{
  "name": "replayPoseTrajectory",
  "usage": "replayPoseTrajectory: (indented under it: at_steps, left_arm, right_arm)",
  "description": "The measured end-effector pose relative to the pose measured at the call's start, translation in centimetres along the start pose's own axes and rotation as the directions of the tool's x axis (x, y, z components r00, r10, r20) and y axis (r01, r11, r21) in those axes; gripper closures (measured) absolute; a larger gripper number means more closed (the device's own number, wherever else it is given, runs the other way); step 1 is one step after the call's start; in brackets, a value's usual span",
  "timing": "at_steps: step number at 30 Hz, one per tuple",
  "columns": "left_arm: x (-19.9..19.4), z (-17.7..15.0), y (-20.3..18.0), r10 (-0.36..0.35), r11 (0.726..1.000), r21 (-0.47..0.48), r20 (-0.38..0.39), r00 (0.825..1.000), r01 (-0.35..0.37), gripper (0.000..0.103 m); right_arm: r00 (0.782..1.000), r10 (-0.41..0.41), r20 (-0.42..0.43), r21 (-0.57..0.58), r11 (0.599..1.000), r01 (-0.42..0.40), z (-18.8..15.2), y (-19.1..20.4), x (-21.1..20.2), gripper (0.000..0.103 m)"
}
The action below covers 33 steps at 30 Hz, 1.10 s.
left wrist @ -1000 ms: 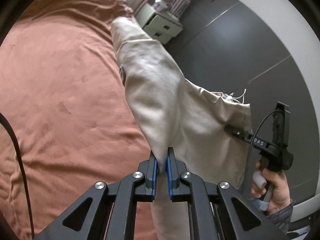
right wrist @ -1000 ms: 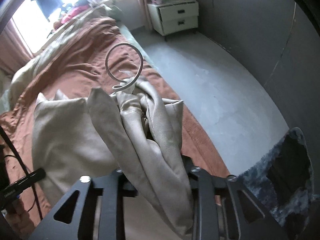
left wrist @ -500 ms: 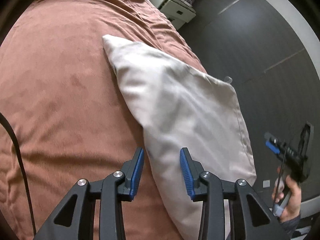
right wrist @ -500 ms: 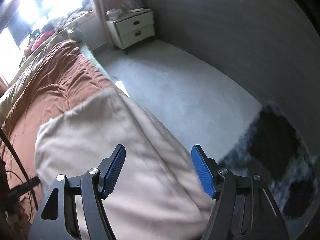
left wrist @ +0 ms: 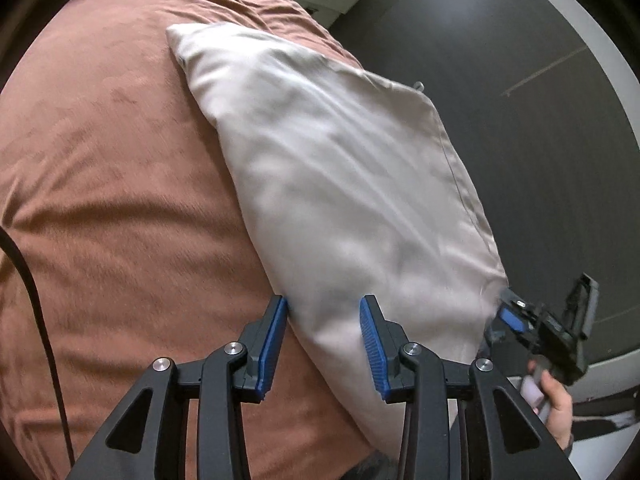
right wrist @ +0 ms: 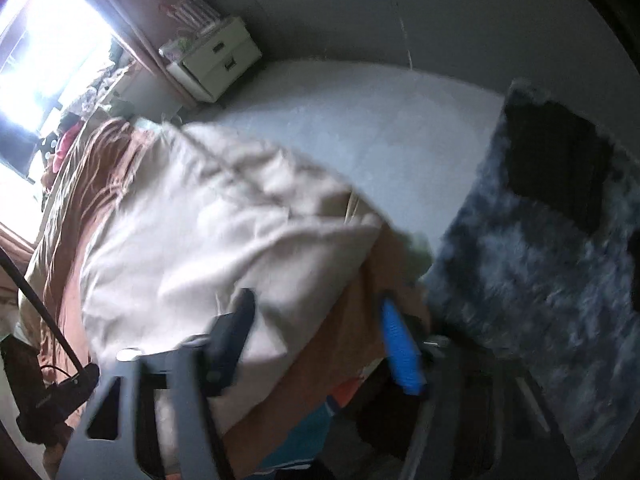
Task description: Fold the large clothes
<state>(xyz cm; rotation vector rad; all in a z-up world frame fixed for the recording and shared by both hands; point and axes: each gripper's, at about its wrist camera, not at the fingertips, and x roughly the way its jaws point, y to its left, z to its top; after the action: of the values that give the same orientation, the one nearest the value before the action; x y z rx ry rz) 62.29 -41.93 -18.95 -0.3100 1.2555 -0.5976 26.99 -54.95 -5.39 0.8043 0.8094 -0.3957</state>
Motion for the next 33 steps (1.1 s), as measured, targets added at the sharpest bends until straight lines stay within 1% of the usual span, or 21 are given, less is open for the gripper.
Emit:
replayPoseTrajectory:
  at_steps: [1,2,3,4,8,12,14,15,17,18,19,22,25,26,29,30,31,32,33]
  left_arm:
    - [0.2,-0.3,-0.3,0.001,1.000,0.009,-0.011,1.000,-0.001,0.064]
    - [0.5,-0.2,-0.4,0.000,1.000,0.012,-0.015,1.000,0.000,0.064]
    - [0.6,-0.2,-0.5,-0.001,1.000,0.015,-0.016,1.000,0.001,0.064]
    - [0.7,-0.1,-0.6,-0.007,1.000,0.017,-0.018,1.000,0.007,0.064]
    - [1.4,1.0,-0.8,-0.038,0.999,0.008,-0.034,0.999,0.038,0.064]
    - [1.3,1.0,-0.9,-0.030,0.999,0.010,-0.034,0.999,0.030,0.064]
    - [1.0,0.5,-0.8,-0.036,0.999,0.025,-0.035,0.999,0.037,0.064]
    - [1.0,0.0,-0.8,-0.045,0.999,0.029,-0.041,0.998,0.046,0.064]
    - [1.0,-0.9,-0.6,-0.058,0.998,0.025,-0.050,0.997,0.059,0.058]
    - [1.0,-1.0,-0.3,-0.060,0.998,0.018,-0.052,0.997,0.061,0.055]
    - [0.9,-1.3,-0.2,-0.062,0.998,0.012,-0.051,0.997,0.063,0.055]
    - [0.4,-1.7,-0.1,-0.061,0.998,0.012,-0.047,0.997,0.061,0.055]
    - [-0.8,-1.9,-0.5,-0.033,0.998,0.047,-0.023,0.999,0.034,0.055]
    - [-1.5,-2.0,-0.6,-0.027,0.998,0.056,-0.012,1.000,0.028,0.055]
    - [-3.3,-2.3,-0.8,-0.026,0.997,0.076,0.008,1.000,0.025,0.053]
    - [-4.1,-2.5,-0.9,-0.024,0.996,0.086,0.015,1.000,0.023,0.049]
    - [-4.9,-2.8,-1.0,-0.022,0.995,0.096,0.025,0.999,0.020,0.043]
    - [-5.8,-3.0,-1.1,-0.021,0.994,0.106,0.038,0.999,0.017,0.041]
    - [-6.7,-3.3,-1.2,-0.019,0.993,0.114,0.049,0.999,0.014,0.035]
  right_arm:
    - [1.000,0.026,-0.006,0.018,1.000,-0.026,0.2,-0.2,0.5,0.081]
    - [0.999,0.038,-0.001,0.031,0.999,-0.037,0.6,-0.4,0.9,0.083]
    - [0.999,0.027,0.018,0.033,0.999,-0.027,1.2,-0.4,0.9,0.091]
    - [0.999,0.020,0.037,0.030,0.999,-0.021,1.6,-0.4,0.8,0.093]
    - [0.998,-0.019,0.065,0.010,1.000,0.019,4.1,-0.1,0.9,0.094]
    - [0.998,-0.030,0.051,0.030,0.999,0.028,5.4,-0.7,1.0,0.094]
    - [0.998,-0.025,0.061,0.038,0.999,0.023,5.4,-1.0,0.2,0.091]
    - [0.998,-0.018,0.059,0.048,0.999,0.016,5.4,-1.4,-0.2,0.087]
    - [0.998,-0.010,0.067,0.060,0.998,0.006,4.8,-2.1,-0.9,0.075]
    - [0.997,-0.004,0.071,0.067,0.998,-0.001,4.5,-2.6,-1.3,0.055]
    - [0.997,0.000,0.072,0.073,0.997,-0.005,3.9,-2.7,-1.5,0.039]
    - [0.997,0.016,0.081,0.071,0.997,-0.022,2.3,-3.1,-2.7,0.039]
    - [0.996,0.000,0.094,0.050,0.999,-0.005,0.8,-3.1,-4.5,0.039]
    - [0.995,-0.001,0.097,0.044,0.999,-0.003,-0.4,-2.1,-4.5,0.039]
    - [0.994,0.008,0.109,0.014,1.000,-0.010,-2.3,-0.4,-6.0,0.039]
    - [0.994,0.011,0.111,0.005,1.000,-0.012,-2.9,0.0,-6.6,0.039]
    - [0.993,0.016,0.117,-0.005,1.000,-0.015,-4.4,0.8,-7.4,0.039]
    - [0.992,0.019,0.126,-0.020,1.000,-0.016,-5.1,1.4,-8.2,0.039]
    - [0.991,0.014,0.136,-0.032,0.999,-0.010,-5.6,1.8,-8.9,0.039]
